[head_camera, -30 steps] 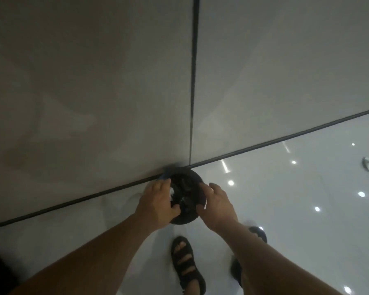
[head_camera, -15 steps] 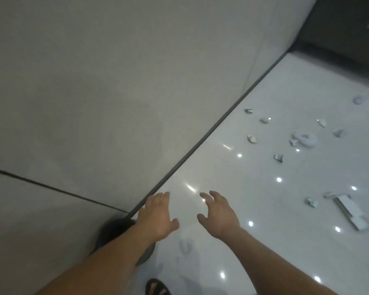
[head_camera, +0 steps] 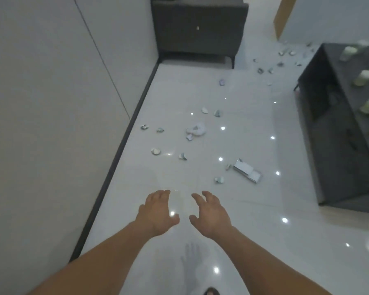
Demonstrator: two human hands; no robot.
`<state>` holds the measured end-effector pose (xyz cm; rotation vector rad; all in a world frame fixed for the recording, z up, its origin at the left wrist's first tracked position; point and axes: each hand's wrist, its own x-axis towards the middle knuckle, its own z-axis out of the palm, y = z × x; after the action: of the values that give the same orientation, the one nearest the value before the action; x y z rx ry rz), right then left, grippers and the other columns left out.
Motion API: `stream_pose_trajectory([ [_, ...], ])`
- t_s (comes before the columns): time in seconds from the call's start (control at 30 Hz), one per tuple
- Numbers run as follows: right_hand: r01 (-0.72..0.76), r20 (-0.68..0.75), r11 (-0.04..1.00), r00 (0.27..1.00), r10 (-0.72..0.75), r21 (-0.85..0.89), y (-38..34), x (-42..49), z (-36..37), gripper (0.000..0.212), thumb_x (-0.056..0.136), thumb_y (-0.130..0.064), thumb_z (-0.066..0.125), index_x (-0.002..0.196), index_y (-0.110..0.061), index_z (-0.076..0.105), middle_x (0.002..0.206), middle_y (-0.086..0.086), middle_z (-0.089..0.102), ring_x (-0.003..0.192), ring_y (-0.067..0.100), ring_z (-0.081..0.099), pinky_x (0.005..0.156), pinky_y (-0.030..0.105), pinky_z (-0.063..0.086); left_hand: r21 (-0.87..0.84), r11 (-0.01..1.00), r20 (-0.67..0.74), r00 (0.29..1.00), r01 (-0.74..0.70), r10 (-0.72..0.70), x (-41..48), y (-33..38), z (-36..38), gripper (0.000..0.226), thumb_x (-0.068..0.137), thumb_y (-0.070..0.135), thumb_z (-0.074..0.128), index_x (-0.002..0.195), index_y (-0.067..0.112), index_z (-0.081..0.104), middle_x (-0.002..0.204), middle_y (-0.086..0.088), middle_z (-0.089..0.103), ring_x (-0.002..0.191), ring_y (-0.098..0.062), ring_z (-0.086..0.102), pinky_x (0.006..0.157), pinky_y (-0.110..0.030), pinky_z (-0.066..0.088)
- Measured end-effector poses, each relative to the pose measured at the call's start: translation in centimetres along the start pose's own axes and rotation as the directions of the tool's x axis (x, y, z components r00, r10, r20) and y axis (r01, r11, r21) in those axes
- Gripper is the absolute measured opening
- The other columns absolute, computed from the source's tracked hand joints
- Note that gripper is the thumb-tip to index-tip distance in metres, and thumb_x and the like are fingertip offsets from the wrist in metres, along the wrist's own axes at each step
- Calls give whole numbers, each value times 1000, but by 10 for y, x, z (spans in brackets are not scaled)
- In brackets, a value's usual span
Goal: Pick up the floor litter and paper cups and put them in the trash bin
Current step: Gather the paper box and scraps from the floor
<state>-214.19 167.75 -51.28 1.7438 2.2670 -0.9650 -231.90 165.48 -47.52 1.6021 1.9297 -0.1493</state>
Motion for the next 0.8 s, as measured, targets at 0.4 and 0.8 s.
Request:
stream_pose_trajectory([
  [0.4,-251,-46,967,966,253,53,135,52,-88,70,92,-40,51,153,-31,17,159,1,12,144,23,17,110,38,33,99,974,174,967,-203,184,131,139,-14,82,87,49,53,151,19,11,157,0,14,144,-24,14,113,-44,27],
  [0.8,-364,32,926,931,363,101,214,199,-128,69,94,-39,52,153,-30,18,160,-1,11,144,22,16,111,35,31,119,967,243,951,-224,191,314,188,-34,79,88,47,54,151,18,16,155,-2,20,140,-24,22,110,-40,31],
])
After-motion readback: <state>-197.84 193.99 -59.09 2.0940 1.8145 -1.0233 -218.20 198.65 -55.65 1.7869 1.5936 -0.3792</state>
